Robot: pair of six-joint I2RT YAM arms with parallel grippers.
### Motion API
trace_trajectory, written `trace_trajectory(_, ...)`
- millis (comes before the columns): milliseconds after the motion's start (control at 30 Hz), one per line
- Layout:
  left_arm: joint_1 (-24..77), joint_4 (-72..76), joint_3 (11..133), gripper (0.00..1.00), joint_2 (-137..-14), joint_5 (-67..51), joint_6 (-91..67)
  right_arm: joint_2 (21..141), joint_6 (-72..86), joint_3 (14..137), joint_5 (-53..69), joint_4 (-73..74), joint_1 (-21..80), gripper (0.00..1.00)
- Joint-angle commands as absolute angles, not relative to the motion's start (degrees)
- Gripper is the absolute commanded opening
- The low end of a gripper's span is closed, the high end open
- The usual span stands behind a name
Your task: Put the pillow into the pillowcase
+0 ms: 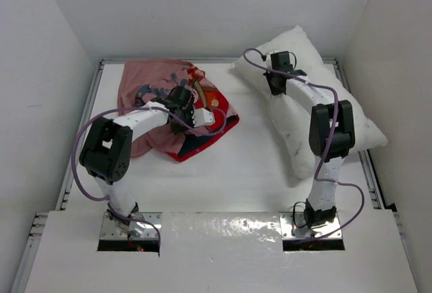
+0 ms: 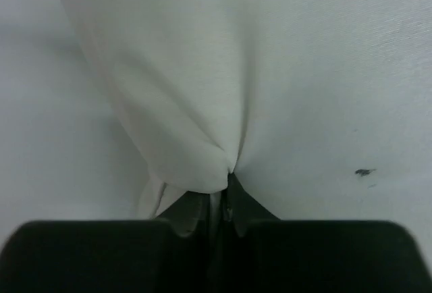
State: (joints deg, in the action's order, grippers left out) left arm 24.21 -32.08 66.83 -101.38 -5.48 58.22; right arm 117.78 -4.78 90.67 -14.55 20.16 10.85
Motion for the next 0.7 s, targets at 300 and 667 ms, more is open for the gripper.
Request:
trace_trajectory(300,12.9,-37.3,94.7,0.0,-102.6,-7.8,36.0,87.7,-18.4,69.3,25.6,52.3,12.3,0.06)
trace_trajectory(667,10.1,-46.2,89.3,0.0,-100.1,-11.4,48.8,80.9,-10.3,76.7,21.3,26.5,15.4,0.99)
